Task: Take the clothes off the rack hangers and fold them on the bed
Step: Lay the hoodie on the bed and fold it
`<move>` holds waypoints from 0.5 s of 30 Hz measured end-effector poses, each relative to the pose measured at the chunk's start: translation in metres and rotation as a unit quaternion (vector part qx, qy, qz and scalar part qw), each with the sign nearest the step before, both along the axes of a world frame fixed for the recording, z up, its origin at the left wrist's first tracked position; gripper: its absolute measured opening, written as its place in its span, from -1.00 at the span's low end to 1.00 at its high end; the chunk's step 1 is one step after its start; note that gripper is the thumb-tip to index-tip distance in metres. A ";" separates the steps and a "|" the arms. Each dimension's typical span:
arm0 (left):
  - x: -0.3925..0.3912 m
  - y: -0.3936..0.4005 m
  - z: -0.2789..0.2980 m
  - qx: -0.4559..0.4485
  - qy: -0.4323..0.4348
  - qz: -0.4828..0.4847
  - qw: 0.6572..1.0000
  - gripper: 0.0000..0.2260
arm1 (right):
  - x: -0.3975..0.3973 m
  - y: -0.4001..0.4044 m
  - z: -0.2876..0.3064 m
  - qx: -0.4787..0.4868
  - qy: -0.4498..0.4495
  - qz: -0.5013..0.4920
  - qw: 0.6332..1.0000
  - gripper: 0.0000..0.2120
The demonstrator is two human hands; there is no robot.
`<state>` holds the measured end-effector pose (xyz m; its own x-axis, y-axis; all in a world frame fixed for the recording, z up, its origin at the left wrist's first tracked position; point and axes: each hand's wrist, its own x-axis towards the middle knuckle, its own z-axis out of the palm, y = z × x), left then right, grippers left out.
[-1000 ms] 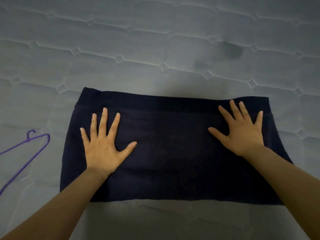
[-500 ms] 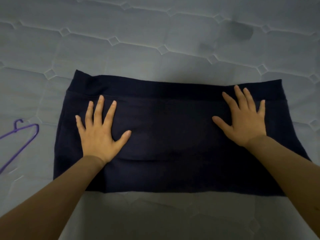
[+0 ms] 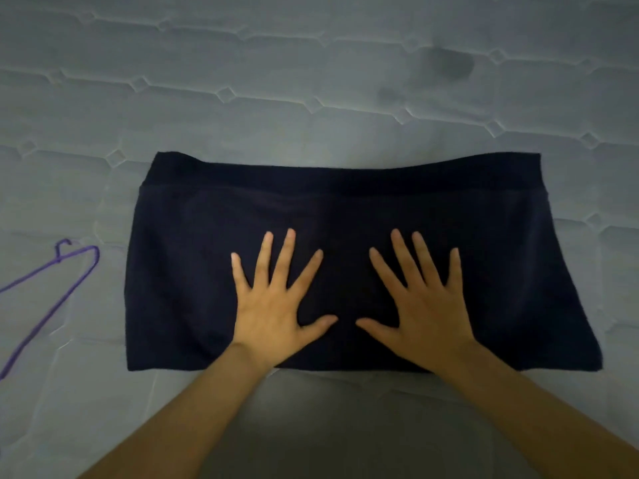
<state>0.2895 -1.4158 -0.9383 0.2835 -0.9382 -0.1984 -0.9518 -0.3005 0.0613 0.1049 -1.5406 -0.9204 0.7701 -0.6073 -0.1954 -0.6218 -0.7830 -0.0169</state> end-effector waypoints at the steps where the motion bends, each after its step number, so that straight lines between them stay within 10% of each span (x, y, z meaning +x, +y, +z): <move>1: -0.002 -0.001 -0.003 0.009 -0.004 -0.002 1.000 -0.23 | -0.003 0.001 -0.009 0.013 0.019 -0.006 1.000 -0.14; 15: 0.020 0.007 0.016 0.050 -0.044 -0.106 0.992 -0.19 | -0.023 0.023 -0.007 0.046 0.024 0.103 0.993 -0.18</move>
